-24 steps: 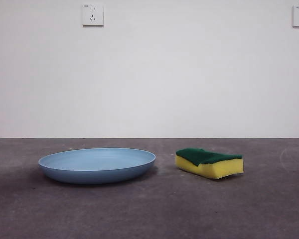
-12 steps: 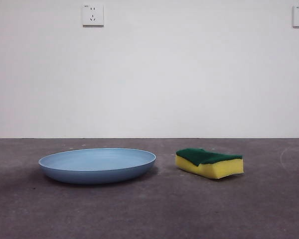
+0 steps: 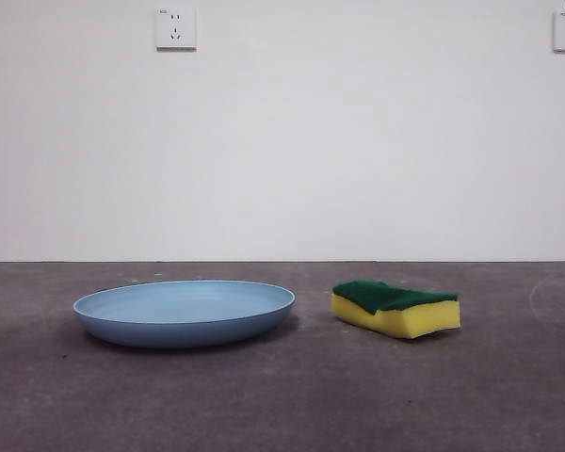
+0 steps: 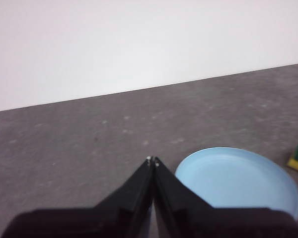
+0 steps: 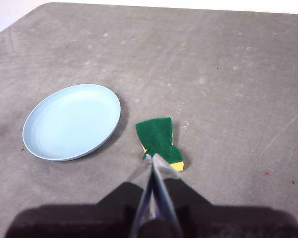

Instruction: Pick up the plate,pick up the cloth,clean the plate with the cloth

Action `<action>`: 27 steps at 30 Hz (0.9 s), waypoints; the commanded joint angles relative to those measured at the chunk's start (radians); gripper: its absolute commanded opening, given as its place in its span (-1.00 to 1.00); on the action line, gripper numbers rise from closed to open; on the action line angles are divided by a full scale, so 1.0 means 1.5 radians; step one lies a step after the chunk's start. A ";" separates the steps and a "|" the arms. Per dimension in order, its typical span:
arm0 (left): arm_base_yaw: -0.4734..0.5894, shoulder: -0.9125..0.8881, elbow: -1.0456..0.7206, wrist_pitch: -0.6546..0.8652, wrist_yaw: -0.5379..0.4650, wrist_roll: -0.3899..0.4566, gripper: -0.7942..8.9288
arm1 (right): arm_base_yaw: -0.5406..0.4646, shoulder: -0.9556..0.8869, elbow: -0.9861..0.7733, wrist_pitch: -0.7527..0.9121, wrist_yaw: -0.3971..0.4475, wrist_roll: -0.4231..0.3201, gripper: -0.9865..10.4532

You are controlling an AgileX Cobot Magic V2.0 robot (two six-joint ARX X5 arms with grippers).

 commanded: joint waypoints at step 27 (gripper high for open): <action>0.047 -0.120 -0.295 0.144 0.001 -0.029 -0.84 | 0.001 -0.001 -0.004 0.003 0.002 0.006 -0.83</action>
